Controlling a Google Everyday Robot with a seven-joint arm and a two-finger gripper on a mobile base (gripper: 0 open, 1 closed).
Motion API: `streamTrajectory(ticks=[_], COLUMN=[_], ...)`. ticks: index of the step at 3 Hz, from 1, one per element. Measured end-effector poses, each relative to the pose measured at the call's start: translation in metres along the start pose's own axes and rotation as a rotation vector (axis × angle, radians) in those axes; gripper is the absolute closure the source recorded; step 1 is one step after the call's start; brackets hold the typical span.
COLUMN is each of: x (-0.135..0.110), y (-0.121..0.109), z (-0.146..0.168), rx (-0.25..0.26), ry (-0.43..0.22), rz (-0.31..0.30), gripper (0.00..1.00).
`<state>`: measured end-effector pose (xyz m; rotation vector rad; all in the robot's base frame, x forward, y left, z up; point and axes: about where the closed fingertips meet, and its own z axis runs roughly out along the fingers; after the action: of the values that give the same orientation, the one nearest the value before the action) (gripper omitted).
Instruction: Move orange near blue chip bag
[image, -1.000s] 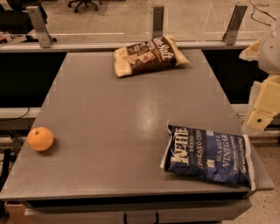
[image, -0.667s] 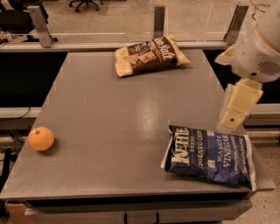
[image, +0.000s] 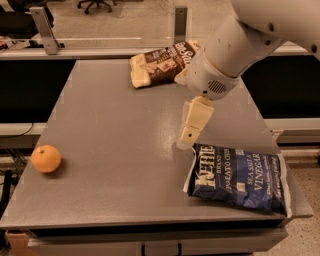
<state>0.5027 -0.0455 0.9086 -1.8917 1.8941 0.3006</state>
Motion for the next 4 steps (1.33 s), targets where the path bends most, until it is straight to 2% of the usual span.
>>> streamTrajectory(ticks=[1, 2, 3, 4], x=[0.0, -0.007, -0.034, -0.078], y=[0.0, -0.001, 0.005, 0.013], z=[0.0, 0.002, 0.023, 0.054], rx=[0.0, -0.004, -0.033, -0.059], ry=[0.0, -0.046, -0.151, -0.263], rz=[0.0, -0.005, -0.03, -0.08], gripper=[0.0, 0.0, 0.0, 0.0])
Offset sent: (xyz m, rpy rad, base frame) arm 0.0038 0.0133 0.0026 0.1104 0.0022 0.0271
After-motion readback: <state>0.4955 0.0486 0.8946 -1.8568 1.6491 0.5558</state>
